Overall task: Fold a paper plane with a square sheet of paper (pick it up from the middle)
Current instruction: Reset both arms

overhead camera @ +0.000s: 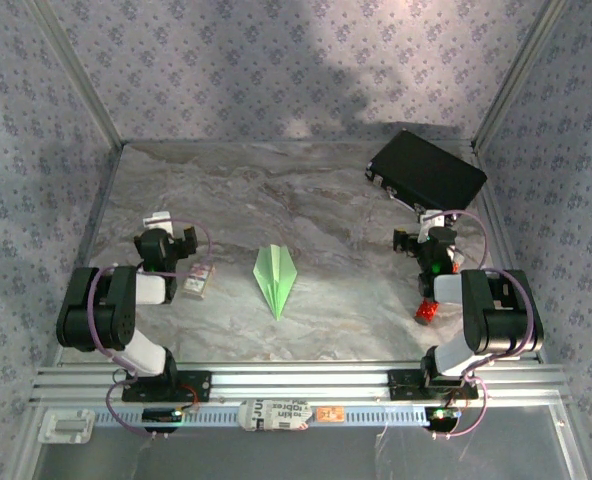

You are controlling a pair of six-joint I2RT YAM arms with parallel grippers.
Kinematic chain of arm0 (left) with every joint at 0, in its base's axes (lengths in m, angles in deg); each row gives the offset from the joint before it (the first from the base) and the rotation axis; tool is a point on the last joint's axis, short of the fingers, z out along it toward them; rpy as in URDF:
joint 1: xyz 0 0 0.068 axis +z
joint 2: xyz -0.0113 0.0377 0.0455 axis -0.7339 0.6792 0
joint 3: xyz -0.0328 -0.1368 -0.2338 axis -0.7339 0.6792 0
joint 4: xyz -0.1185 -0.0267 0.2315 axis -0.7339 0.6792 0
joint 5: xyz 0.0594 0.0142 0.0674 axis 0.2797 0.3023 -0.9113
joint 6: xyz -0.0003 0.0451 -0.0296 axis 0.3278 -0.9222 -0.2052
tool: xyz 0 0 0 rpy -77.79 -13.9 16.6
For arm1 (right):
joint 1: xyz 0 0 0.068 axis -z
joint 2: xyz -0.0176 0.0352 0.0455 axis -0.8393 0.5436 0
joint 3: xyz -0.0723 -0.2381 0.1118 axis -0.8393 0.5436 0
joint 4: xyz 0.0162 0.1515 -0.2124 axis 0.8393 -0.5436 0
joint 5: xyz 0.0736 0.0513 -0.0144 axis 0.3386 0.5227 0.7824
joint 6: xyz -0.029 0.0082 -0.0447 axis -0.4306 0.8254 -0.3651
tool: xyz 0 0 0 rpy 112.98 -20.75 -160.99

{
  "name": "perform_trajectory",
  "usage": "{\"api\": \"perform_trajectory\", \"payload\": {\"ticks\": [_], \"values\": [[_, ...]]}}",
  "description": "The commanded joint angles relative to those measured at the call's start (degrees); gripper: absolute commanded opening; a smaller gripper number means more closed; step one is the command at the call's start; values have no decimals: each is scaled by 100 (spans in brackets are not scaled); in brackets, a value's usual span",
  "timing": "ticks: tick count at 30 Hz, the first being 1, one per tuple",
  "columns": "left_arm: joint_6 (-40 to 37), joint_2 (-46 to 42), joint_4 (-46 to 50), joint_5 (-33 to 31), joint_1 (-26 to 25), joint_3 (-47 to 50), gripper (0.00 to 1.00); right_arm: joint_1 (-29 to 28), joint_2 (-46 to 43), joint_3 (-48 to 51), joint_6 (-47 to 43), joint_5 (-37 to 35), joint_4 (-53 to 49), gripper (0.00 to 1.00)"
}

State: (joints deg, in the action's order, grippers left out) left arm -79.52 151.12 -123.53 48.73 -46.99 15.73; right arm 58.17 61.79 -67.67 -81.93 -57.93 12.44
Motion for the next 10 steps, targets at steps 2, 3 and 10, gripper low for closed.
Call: {"api": "perform_trajectory", "payload": {"ticks": [2,3,10], "values": [[85,-96,-215,-50,-14,-13,100,4,13,-84,81,-77,65,99],[85,-92,-213,-44,-14,-13,100,4,8,-92,82,-84,56,99],[84,-92,-213,-49,-15,-13,100,2,5,-77,86,-89,73,99]]}}
